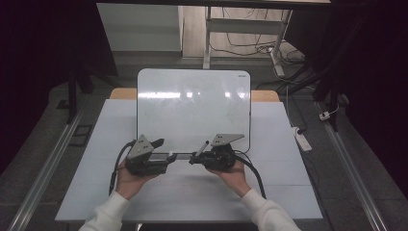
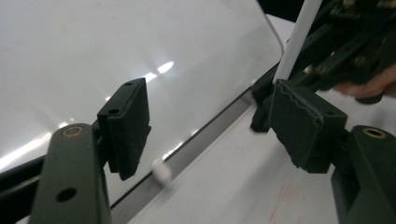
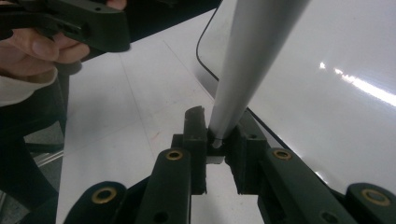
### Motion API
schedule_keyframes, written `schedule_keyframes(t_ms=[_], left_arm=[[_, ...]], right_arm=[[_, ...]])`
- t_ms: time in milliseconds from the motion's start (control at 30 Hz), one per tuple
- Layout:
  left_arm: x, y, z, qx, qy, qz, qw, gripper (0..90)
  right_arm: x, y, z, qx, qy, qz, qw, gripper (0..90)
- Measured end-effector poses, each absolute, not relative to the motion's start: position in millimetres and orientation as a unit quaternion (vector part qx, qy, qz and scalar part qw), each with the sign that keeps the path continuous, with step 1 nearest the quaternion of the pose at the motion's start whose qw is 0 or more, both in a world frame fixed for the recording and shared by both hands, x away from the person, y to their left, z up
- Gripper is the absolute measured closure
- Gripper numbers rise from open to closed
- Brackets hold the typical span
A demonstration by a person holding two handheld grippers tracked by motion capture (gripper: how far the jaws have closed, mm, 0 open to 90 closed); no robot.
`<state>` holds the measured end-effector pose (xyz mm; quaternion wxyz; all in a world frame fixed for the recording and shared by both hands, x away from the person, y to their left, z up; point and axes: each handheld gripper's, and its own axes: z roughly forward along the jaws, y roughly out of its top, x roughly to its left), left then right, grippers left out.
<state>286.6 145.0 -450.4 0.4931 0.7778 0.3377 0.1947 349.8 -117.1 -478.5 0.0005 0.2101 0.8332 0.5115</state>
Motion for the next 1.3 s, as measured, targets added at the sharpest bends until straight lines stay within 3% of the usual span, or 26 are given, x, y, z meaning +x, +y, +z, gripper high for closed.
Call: schedule_keyframes(t_ms=[300, 733, 900, 1067, 1300], left_arm=[[300.6, 120.7, -447.1, 0.787, 0.324, 0.178, 0.494, 32.4], [307.1, 97.5, -448.1, 0.807, 0.278, 0.143, 0.501, 47.9], [308.9, 83.6, -446.7, 0.818, 0.25, 0.143, 0.499, 59.6], [307.7, 80.3, -446.7, 0.82, 0.239, 0.154, 0.497, 78.8], [308.4, 83.5, -447.8, 0.819, 0.246, 0.152, 0.496, 76.2]], right_arm=[[349.9, -117.9, -477.4, 0.212, 0.831, 0.514, -0.002, 77.8], [350.3, -114.2, -481.7, 0.211, 0.835, 0.508, -0.016, 77.8], [349.3, -112.8, -482.3, 0.21, 0.836, 0.507, -0.022, 77.8], [349.4, -113.7, -482.3, 0.208, 0.837, 0.505, -0.022, 77.8], [349.6, -113.0, -484.4, 0.21, 0.838, 0.504, -0.026, 77.8]])
